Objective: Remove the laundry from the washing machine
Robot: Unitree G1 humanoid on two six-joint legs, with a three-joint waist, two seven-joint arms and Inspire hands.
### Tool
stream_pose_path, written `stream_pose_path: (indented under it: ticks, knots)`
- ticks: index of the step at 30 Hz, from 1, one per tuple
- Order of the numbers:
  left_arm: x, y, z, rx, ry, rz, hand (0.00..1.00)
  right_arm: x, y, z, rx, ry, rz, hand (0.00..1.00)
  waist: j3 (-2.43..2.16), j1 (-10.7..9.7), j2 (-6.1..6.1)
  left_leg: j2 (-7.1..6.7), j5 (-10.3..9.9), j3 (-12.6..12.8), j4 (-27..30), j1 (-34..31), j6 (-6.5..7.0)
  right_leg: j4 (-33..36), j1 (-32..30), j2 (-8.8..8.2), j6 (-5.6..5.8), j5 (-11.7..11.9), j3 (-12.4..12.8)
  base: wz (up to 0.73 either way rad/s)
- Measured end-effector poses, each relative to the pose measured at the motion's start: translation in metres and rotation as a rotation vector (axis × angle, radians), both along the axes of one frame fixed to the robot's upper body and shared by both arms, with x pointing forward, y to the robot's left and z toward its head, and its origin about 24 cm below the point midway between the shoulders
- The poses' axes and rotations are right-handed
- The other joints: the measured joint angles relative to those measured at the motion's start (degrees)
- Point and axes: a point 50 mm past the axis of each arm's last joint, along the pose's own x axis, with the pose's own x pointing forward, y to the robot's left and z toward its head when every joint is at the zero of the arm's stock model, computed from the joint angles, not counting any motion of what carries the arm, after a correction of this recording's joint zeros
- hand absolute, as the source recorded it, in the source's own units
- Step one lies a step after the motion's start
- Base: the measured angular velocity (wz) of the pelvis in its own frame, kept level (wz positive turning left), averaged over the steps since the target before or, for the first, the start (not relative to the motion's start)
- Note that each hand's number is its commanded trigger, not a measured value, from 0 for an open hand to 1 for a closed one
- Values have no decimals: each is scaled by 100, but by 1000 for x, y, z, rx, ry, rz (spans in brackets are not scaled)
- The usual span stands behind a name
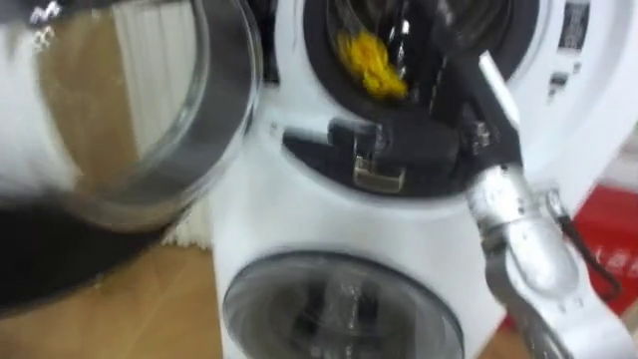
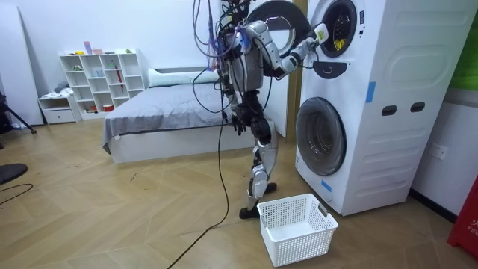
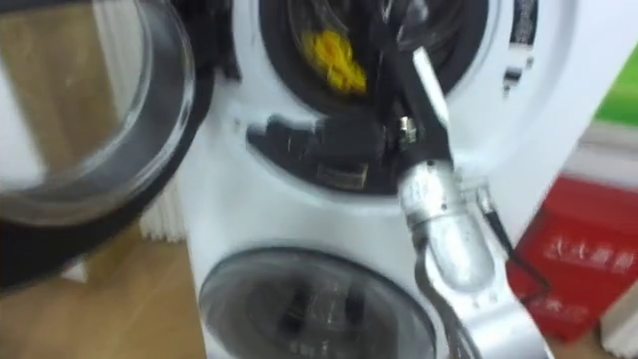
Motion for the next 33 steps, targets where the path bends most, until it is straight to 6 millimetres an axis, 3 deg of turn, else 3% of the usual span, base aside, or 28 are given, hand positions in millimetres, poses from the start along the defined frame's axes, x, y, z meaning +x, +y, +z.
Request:
stream_pose_path:
  ticks: [4,6,9,13,14,15,16,17,19,22,23,24,25,29,33]
  knots:
    - [6,-2,-1,-25,-6,14,0,1,-6,1,-9,5,-52,0,22,-200,65,-251,-342,43,371,56,209,-98,280,-291,211,-192,-169,13]
    - [25,-4,3,-48,-54,1,0,0,-13,9,-34,-33,-97,0,37,-320,155,-403,-594,28,563,18,302,92,311,-463,404,-357,-235,23]
    - [59,-6,11,-59,-162,-31,0,-4,-11,19,-45,-85,-104,0,44,-448,332,-594,-758,35,664,123,466,723,211,-717,631,-489,-255,19]
    - [89,-5,19,-73,-258,-42,0,-3,-14,18,-42,-84,-135,0,80,-455,332,-783,-932,203,443,545,633,1666,33,-1047,768,-485,-268,-5]
    - [94,-6,20,-79,-277,-43,0,-3,-18,15,-47,-77,-154,0,89,-473,350,-796,-989,205,383,679,676,1883,-50,-1088,934,-364,-275,-32]
    - [95,-6,21,-78,-289,-49,0,-5,-20,10,-51,-69,-173,0,111,-474,403,-779,-1049,175,337,794,708,2068,-161,-1051,992,-254,-208,-27]
    - [98,-6,22,-74,-302,-54,0,-6,-20,9,-58,-68,-180,0,106,-468,397,-769,-1069,162,281,835,713,2087,-242,-1008,992,-287,-124,-39]
    - [100,-7,22,-76,-306,-54,0,-7,-25,5,-72,-61,-202,0,94,-438,404,-707,-1084,160,201,887,731,1989,-450,-930,913,-407,-7,-25]
    - [93,-6,19,-81,-291,-49,0,-7,-30,2,-77,-40,-223,0,103,-467,439,-608,-1086,140,166,981,738,1623,-750,-762,858,-423,13,2]
    - [73,-2,13,-69,-237,-36,0,-7,-34,4,-78,-42,-236,0,90,-605,419,-609,-1105,147,88,1151,764,578,-965,-680,745,81,51,19]
    - [58,1,11,-61,-199,-24,0,-7,-37,4,-77,-44,-246,0,61,-644,392,-627,-1109,147,9,1267,759,407,-937,-648,670,329,133,16]
    - [46,4,10,-50,-165,-11,0,-7,-41,6,-75,-52,-262,0,14,-647,329,-660,-1121,140,-37,1319,738,280,-882,-586,680,652,220,13]
    - [41,5,9,-47,-152,-2,0,-7,-43,8,-74,-57,-272,0,11,-642,322,-655,-1131,111,-38,1340,723,212,-831,-566,673,814,233,12]
    - [25,8,7,-28,-97,16,0,-7,-51,11,-62,-63,-295,0,0,-548,309,-528,-1137,20,-192,1480,624,-244,-508,-380,590,1043,185,6]
    - [19,7,5,-23,-70,25,0,-7,-50,11,-90,-61,-267,0,4,-466,278,-466,-1146,50,-275,1562,544,-309,-464,-280,541,1074,246,-12]
